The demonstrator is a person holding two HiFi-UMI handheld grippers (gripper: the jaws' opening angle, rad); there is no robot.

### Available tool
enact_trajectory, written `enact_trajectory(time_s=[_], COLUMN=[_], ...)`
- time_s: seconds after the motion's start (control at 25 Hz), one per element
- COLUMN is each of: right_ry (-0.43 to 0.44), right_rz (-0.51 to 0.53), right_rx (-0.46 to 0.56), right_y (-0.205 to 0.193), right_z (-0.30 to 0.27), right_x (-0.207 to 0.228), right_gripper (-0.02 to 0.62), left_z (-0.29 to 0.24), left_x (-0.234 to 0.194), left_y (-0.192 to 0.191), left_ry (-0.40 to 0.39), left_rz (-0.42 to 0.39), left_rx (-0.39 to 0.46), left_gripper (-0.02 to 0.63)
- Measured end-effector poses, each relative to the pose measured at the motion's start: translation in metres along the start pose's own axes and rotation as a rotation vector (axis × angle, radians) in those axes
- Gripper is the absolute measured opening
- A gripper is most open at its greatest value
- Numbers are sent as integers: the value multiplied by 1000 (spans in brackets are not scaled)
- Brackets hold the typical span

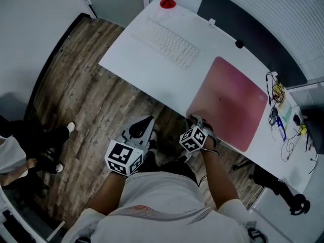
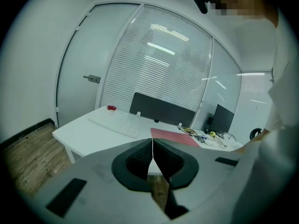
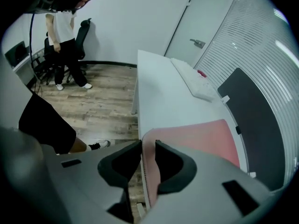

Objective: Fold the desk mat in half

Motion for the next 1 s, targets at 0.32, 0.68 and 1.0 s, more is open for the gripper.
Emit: enact_trajectory(time_s=[0.32, 0.68, 1.0], right_ry=[-1, -102, -219], right_rz=[-78, -346, -579], right_rx=[99, 258, 335], right_y=[-4, -59, -158], right_z=[18, 71, 124], right_x=[5, 29, 44], right_gripper=[67, 63, 61], left_z=[-4, -17, -34], left_x=[22, 82, 176], left_y=[6, 14, 22], left_ry=[-32, -132, -267], left_rz=[-29, -92, -177], left_rx=[2, 1, 18], left_gripper=[15, 15, 15])
Point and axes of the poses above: the fingertips, and each gripper's own axes: z backward along the fingers, x to its right, y out of its top, the point moved 6 cm from there along z, backward along the fingers, and after that the axes turned 11 degrees about y, right-handed, at the moved point
